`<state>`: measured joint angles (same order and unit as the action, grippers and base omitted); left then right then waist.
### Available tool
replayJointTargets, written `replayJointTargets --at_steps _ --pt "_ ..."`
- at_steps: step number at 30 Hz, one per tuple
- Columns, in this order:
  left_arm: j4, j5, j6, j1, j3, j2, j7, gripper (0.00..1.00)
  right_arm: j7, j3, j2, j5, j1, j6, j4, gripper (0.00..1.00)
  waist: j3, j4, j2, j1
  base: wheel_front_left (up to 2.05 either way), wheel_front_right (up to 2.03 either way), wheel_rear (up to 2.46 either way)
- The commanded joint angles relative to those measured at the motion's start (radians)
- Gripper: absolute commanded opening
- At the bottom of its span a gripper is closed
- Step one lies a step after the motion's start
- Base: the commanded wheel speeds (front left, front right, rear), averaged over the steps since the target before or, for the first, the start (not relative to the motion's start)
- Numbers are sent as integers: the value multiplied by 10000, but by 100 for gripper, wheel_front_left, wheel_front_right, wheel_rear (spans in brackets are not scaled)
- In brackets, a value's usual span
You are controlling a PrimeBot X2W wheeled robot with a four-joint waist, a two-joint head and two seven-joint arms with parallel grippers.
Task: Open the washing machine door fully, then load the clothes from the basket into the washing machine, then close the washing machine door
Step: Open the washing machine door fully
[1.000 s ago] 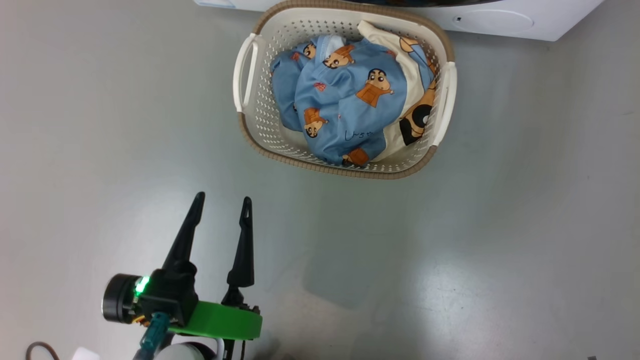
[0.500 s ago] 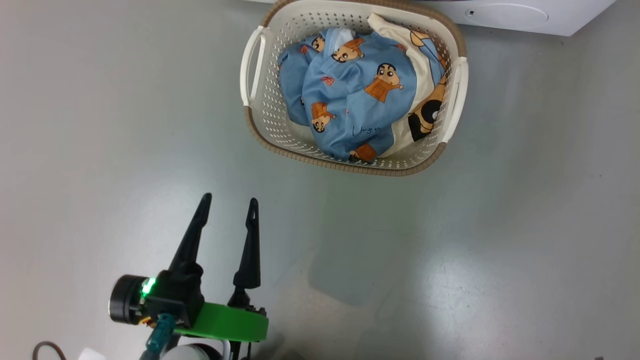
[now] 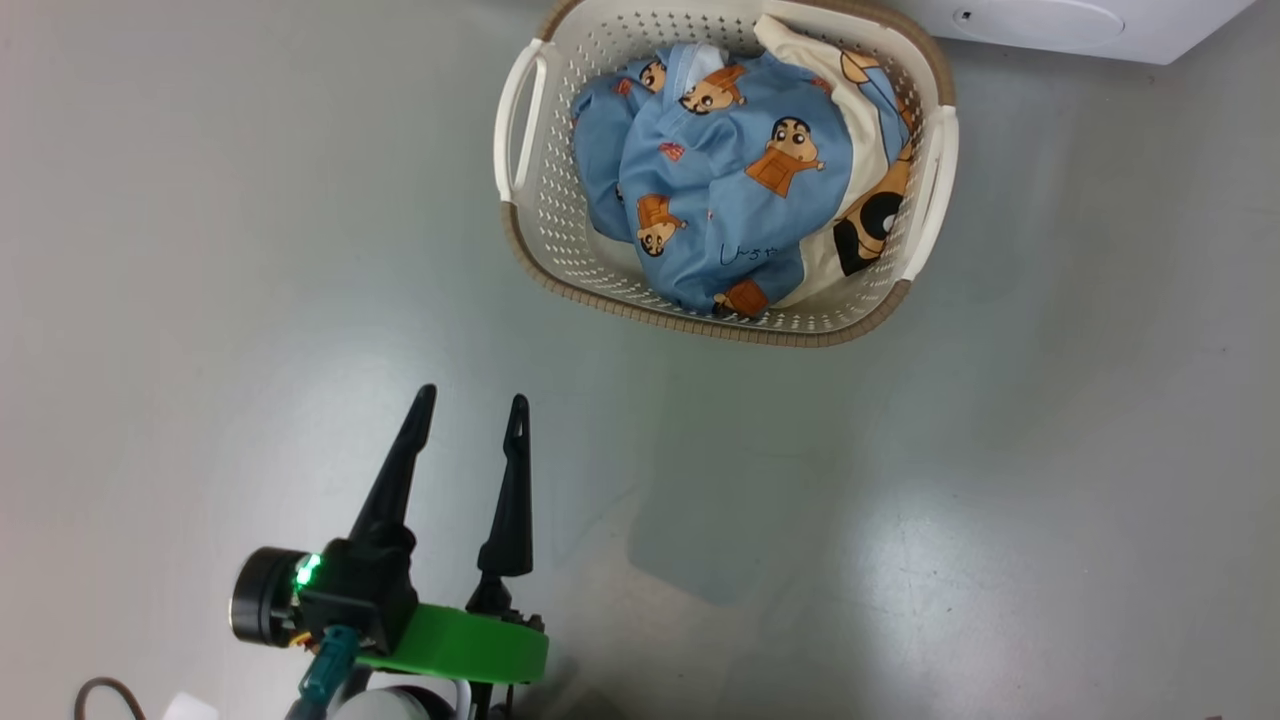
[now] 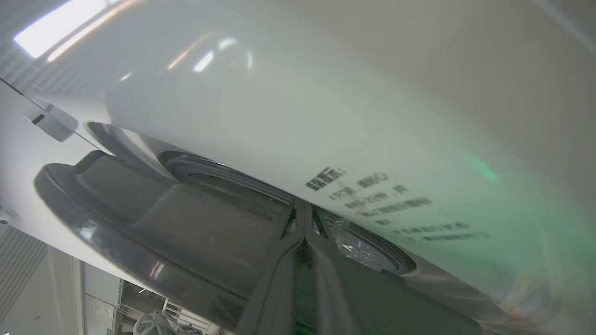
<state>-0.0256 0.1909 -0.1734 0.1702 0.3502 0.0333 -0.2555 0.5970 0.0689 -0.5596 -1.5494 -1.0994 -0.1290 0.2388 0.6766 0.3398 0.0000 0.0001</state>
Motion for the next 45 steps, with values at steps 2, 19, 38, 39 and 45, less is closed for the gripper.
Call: replayJointTargets --at_steps 2,19,38,39,45 --pt "-264 85 -129 20 -267 170 -63 100 22 -134 -110 112 -135 -17 -320 0 72 23 0 0 0 0 0" --pt "-146 217 -190 43 -188 169 -63 100 503 -572 -439 -154 -406 -17 -300 0 115 97 0 0 0 0 0" --pt "-80 147 -177 74 -314 169 -63 100 1549 -766 -298 -544 -306 -17 -467 0 103 -114 0 0 0 0 0" --pt "-72 146 -177 79 -321 169 -63 100 1588 -772 -283 -541 -300 -17 -497 0 101 -131 0 0 0 0 0" --pt "-20 134 -155 117 -322 169 -63 100 1768 -827 -175 -477 -200 -17 -681 0 42 -197 0 0 0 0 0"
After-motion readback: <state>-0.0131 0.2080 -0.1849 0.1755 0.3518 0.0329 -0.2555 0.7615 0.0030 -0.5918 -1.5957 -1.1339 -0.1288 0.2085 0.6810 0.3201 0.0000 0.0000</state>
